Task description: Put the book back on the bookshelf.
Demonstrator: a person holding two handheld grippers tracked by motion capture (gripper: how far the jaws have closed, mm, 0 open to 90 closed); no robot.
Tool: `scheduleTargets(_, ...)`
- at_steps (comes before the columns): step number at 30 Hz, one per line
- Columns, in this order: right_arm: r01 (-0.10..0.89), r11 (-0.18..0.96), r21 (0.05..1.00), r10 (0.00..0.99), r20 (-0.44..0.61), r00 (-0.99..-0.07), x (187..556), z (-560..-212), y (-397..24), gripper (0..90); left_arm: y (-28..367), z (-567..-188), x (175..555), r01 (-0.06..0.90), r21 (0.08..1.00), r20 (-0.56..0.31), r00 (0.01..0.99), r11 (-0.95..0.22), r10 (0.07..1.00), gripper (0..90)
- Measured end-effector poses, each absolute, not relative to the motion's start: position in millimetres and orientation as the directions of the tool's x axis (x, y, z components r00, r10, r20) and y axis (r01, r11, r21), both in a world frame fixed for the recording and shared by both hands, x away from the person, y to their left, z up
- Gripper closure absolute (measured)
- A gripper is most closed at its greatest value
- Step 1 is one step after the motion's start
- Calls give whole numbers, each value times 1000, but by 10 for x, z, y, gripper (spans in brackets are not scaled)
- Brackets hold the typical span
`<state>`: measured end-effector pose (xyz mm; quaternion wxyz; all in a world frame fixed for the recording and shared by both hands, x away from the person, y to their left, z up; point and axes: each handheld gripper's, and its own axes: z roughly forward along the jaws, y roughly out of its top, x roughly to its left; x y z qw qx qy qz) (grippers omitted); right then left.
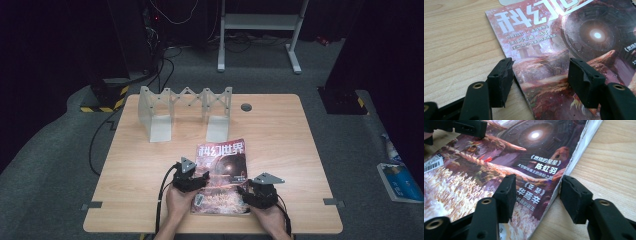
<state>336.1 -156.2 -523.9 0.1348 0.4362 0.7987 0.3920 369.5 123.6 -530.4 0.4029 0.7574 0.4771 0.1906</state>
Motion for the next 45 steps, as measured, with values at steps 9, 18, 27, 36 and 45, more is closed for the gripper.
scheduleTargets(9, 619, 243, 747, 831, 169, -531, 3626, -5131, -1688, 528, 1237, -5322, 3682, 563, 801, -106, 471, -205, 876, 367)
scheduleTargets(18, 639, 258, 724, 837, 162, -522, 3966, -5015, -1629, 513, 1249, -5328, 3686, 555, 806, -102, 471, -205, 876, 374)
scheduleTargets(27, 660, 265, 704, 848, 156, -506, 4272, -4998, -1525, 472, 1252, -5329, 3677, 557, 806, -107, 471, -201, 876, 383)
scheduleTargets(36, 709, 247, 661, 859, 188, -475, 4515, -5030, -1434, 408, 1221, -5323, 3659, 532, 814, -61, 477, -232, 877, 384)
scheduleTargets(45, 770, 217, 600, 861, 254, -440, 4671, -5078, -1386, 343, 1230, -5328, 3673, 543, 812, -83, 473, -216, 877, 378)
